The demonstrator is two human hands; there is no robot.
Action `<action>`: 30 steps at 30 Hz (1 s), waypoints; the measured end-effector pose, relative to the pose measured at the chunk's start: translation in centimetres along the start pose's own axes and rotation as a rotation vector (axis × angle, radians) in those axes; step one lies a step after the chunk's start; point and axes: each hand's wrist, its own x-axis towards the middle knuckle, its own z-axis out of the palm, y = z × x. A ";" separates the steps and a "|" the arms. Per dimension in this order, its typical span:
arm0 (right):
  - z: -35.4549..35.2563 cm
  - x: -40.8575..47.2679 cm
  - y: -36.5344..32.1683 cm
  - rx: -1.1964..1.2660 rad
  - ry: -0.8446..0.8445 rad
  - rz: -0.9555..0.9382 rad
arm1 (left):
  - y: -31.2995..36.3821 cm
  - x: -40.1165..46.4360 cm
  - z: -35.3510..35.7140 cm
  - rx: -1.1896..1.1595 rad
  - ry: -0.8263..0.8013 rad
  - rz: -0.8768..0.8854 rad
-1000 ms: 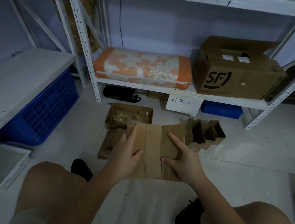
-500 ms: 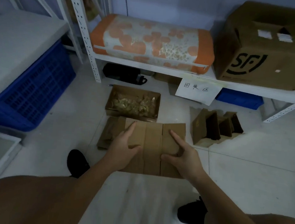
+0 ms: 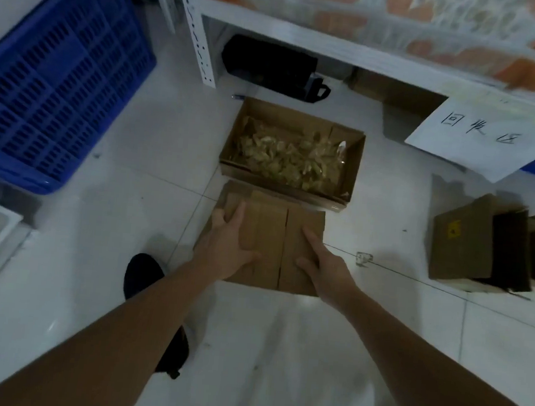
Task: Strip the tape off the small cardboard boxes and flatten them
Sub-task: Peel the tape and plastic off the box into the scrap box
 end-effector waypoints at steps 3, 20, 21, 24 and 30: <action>1.0 5.0 0.2 0.039 0.037 -0.025 | -1.1 5.4 -0.7 0.084 0.044 0.034; 8.9 11.9 7.5 -0.187 -0.017 0.132 | -7.2 14.0 5.9 0.427 0.096 -0.019; 8.6 11.9 7.2 -0.210 -0.034 0.139 | -6.7 14.0 5.7 0.454 0.076 -0.029; 7.9 12.2 6.1 -0.331 -0.111 0.165 | -5.7 14.2 5.3 0.535 0.033 -0.048; 7.3 12.5 4.1 -0.520 -0.211 0.155 | -4.7 14.3 4.8 0.616 -0.022 -0.057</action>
